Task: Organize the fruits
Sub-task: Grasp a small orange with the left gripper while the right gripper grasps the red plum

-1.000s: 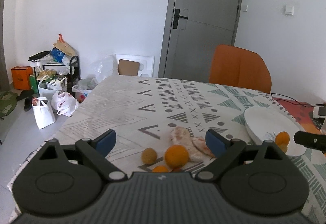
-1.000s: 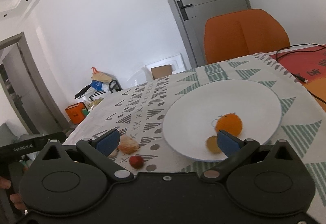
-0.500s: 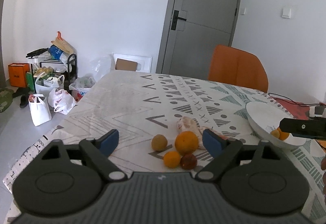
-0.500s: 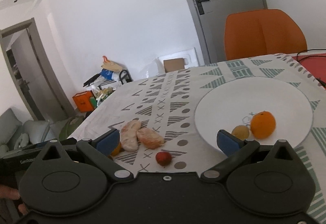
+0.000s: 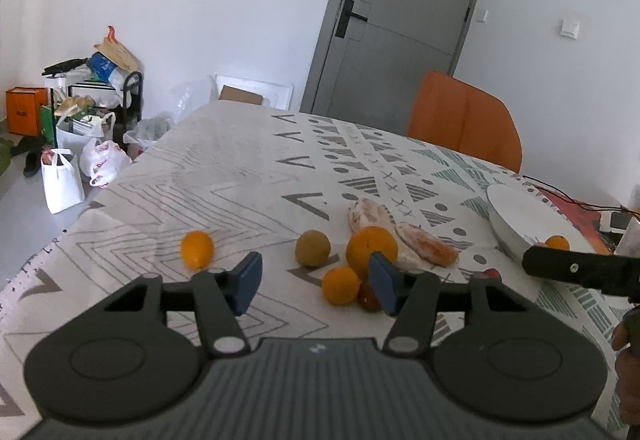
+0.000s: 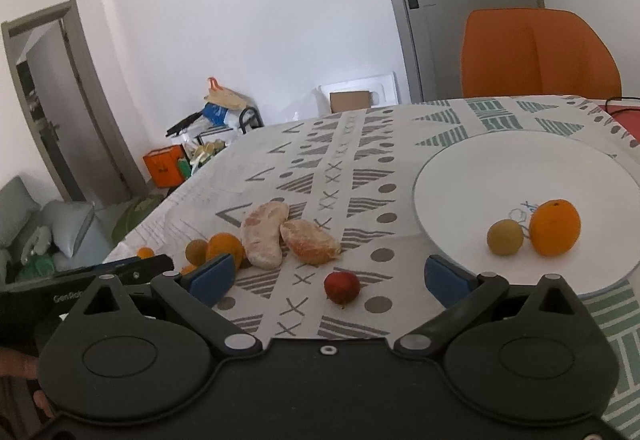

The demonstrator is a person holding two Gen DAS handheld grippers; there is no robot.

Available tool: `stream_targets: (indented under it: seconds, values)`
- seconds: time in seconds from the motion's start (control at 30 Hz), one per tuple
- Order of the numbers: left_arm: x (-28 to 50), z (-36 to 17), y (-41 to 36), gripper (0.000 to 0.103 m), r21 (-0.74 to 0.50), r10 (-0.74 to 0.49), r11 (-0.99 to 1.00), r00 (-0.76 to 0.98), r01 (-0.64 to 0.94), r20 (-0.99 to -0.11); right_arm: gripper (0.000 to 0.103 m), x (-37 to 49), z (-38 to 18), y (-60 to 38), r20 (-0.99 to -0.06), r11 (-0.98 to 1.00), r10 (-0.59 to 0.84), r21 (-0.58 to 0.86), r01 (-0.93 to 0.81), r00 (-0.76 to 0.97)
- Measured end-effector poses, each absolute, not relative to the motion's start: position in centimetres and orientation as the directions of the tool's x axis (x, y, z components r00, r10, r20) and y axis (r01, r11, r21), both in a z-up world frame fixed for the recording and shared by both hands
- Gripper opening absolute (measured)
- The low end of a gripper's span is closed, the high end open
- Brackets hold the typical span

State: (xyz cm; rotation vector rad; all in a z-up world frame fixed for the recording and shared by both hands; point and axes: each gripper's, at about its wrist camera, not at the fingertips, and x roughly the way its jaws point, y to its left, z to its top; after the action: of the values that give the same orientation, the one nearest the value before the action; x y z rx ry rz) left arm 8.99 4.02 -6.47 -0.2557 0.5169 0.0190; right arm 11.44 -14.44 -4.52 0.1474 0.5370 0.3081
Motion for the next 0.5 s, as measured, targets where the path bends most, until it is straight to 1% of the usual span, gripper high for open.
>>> stream_targets:
  seconds: [0.1, 0.23, 0.33, 0.43, 0.5]
  values:
    - [9.3, -6.7, 4.0, 0.051, -0.247, -0.066, 0.967, 0.866, -0.068, -0.496, 0.099, 11.7, -4.8, -14.2, -0.490, 0.945, 0.325, 0.212, -0.251, 0.809]
    - [10.0, -7.2, 3.9, 0.048, -0.259, -0.086, 0.964, 0.856, -0.058, -0.510, 0.091, 12.1, -5.3, -14.0, -0.512, 0.946, 0.322, 0.212, -0.245, 0.797]
    - [10.6, -7.7, 3.9, 0.041, -0.275, -0.101, 0.960, 0.840, -0.058, -0.533, 0.086, 12.3, -5.7, -13.7, -0.527, 0.948, 0.316, 0.207, -0.241, 0.789]
    - [10.8, -7.9, 4.2, 0.034, -0.298, -0.119, 0.953, 0.837, -0.054, -0.535, 0.084, 12.4, -6.0, -13.5, -0.534, 0.950, 0.309, 0.201, -0.237, 0.787]
    - [10.7, -7.9, 4.3, 0.024, -0.309, -0.137, 0.950, 0.837, -0.039, -0.529, 0.083, 12.5, -6.0, -13.4, -0.536, 0.951, 0.308, 0.201, -0.235, 0.786]
